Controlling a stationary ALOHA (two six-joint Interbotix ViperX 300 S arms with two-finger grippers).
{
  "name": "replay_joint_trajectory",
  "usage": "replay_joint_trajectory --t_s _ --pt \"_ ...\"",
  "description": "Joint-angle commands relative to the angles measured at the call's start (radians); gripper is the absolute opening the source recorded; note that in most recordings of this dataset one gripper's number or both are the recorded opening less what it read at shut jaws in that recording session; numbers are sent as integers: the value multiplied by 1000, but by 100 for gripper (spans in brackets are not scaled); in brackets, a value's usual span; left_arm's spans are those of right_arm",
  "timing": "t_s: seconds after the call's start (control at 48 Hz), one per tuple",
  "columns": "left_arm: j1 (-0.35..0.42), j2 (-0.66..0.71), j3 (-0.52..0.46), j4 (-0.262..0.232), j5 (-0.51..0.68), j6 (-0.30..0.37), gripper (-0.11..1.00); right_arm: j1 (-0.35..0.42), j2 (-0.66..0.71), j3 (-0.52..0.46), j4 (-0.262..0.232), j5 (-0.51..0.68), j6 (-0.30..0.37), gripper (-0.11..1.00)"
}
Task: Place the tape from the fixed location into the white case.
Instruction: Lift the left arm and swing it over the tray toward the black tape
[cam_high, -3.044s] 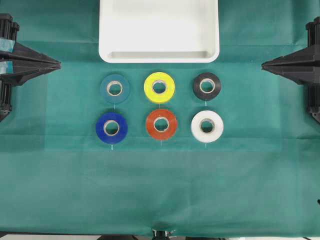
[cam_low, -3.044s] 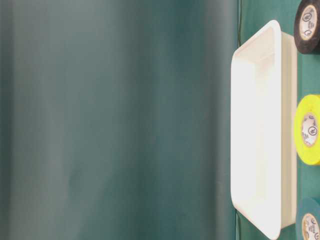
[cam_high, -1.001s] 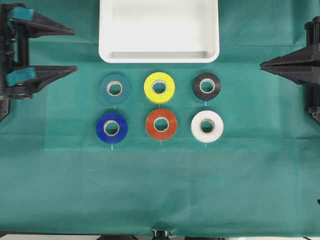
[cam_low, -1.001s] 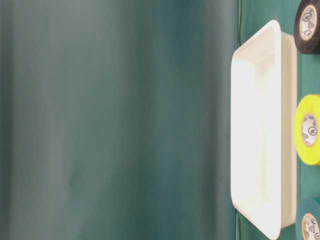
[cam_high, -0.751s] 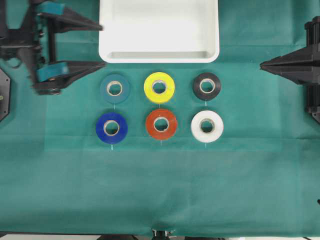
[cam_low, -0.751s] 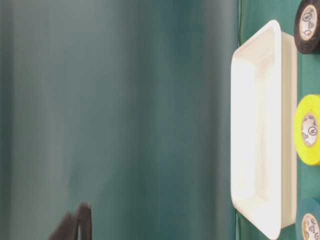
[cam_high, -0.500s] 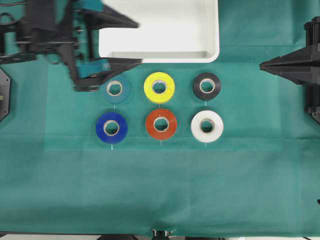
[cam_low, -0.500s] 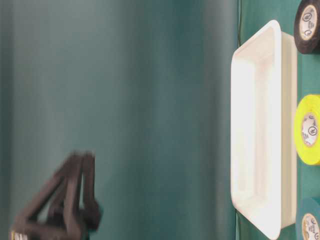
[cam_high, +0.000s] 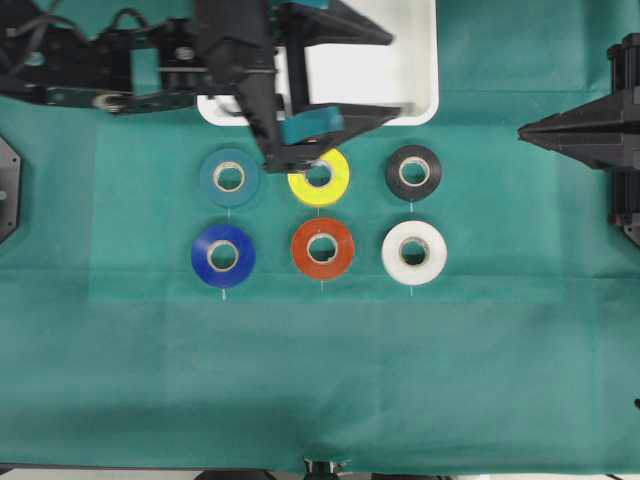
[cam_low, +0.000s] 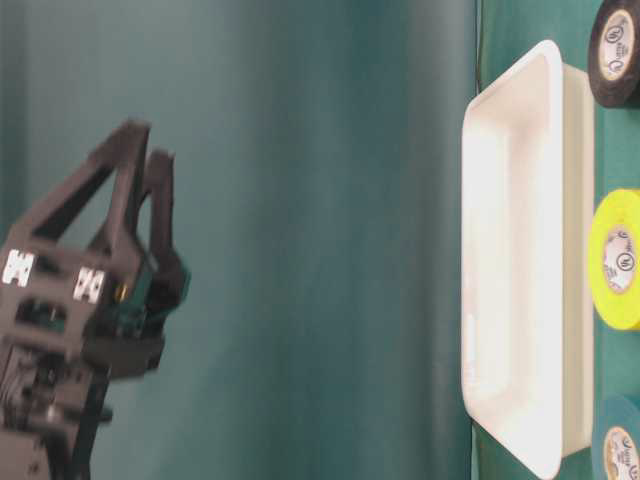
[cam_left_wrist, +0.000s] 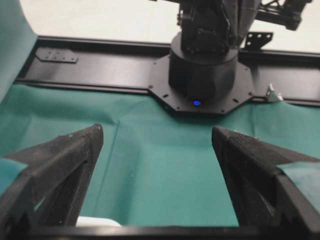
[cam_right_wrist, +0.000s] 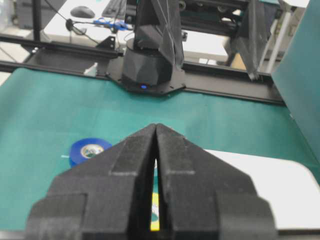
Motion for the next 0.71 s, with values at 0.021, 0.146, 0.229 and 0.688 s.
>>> replay_joint_trajectory --t_s 0.021,0.146,0.229,0.688 --pt "-3 31 -84 2 9 3 100 2 8 -26 -2 -3 2 0" --pt "-3 84 -141 3 20 5 100 2 12 -26 -2 -5 2 0" --pt "-3 109 -169 3 20 17 100 2 14 -26 -2 -3 2 0" --pt "-5 146 -204 2 31 26 100 2 14 -26 -2 -3 2 0"
